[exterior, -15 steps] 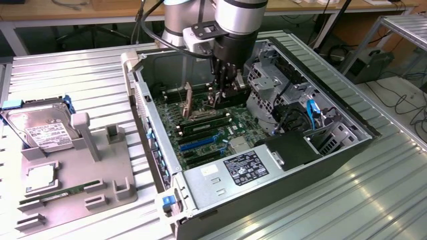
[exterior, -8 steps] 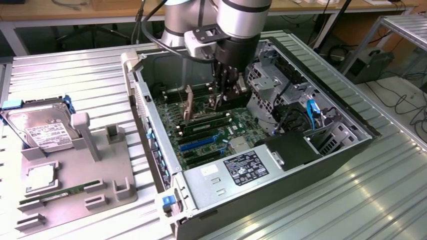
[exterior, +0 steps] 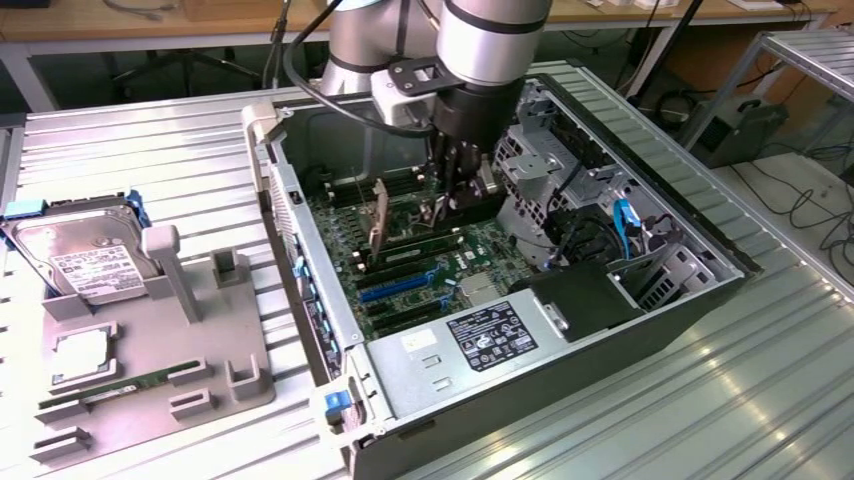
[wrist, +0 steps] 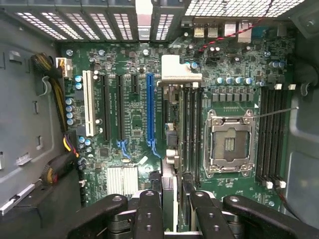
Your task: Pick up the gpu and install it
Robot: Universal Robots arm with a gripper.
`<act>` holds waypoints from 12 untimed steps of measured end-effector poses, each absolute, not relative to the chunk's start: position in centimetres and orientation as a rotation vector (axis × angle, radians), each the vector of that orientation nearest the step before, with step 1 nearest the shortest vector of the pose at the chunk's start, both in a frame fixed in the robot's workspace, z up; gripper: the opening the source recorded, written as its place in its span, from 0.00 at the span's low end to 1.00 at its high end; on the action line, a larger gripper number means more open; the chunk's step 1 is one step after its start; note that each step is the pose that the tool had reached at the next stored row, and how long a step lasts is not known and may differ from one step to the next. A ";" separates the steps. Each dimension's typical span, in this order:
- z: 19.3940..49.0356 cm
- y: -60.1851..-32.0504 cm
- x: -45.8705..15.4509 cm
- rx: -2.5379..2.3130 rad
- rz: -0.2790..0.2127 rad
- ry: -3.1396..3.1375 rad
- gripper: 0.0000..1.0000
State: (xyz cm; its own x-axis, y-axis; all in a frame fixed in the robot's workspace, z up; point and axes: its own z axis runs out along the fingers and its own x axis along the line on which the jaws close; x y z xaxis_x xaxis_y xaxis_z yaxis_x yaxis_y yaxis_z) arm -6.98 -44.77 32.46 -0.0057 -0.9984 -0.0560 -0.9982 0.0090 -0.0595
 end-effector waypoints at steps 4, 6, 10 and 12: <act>32.4 -45.4 -7.2 -2.156 -0.004 2.171 0.27; 32.4 -45.9 -7.4 -2.156 -0.004 2.171 0.27; 32.2 -46.2 -8.1 -2.156 -0.004 2.171 0.27; 32.1 -46.3 -8.3 -2.156 -0.004 2.171 0.27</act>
